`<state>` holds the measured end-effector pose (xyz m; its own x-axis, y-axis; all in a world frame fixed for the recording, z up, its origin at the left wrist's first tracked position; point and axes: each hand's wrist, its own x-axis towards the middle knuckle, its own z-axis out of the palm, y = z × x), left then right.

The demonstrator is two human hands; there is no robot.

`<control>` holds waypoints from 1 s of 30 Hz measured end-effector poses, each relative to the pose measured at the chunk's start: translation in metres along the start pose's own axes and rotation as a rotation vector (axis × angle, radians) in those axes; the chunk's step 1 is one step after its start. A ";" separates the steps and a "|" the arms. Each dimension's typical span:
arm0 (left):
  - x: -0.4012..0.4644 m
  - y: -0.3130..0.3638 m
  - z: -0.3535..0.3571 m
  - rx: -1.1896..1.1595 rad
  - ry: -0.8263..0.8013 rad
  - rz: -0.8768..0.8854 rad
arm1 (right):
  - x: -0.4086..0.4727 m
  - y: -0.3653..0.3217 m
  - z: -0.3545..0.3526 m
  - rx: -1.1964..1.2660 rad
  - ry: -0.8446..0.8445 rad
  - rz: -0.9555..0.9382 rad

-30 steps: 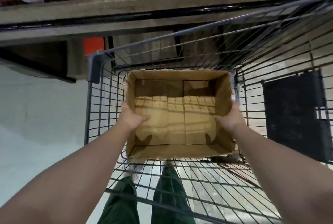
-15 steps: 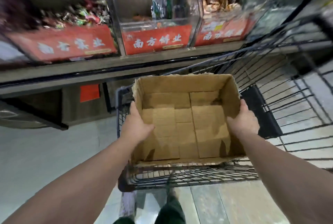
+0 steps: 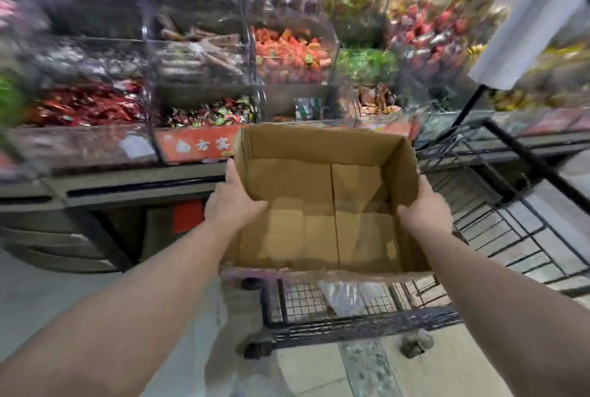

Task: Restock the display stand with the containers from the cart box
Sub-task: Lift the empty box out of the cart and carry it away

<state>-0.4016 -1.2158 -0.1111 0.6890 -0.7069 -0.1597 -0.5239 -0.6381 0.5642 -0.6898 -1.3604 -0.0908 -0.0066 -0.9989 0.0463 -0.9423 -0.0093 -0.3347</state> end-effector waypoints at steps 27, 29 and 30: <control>-0.227 -0.558 -0.451 -0.109 0.715 -0.688 | -0.479 -0.594 0.137 0.332 -0.437 -0.953; -0.238 -0.595 -0.487 -0.102 0.760 -0.720 | -0.522 -0.635 0.148 0.350 -0.475 -1.004; -0.243 -0.612 -0.502 -0.100 0.777 -0.731 | -0.540 -0.654 0.151 0.348 -0.482 -1.029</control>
<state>0.0033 -0.5002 -0.0113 0.9675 0.2469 0.0538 0.1640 -0.7755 0.6097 -0.0189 -0.8218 -0.0393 0.8973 -0.4277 0.1088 -0.2887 -0.7553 -0.5884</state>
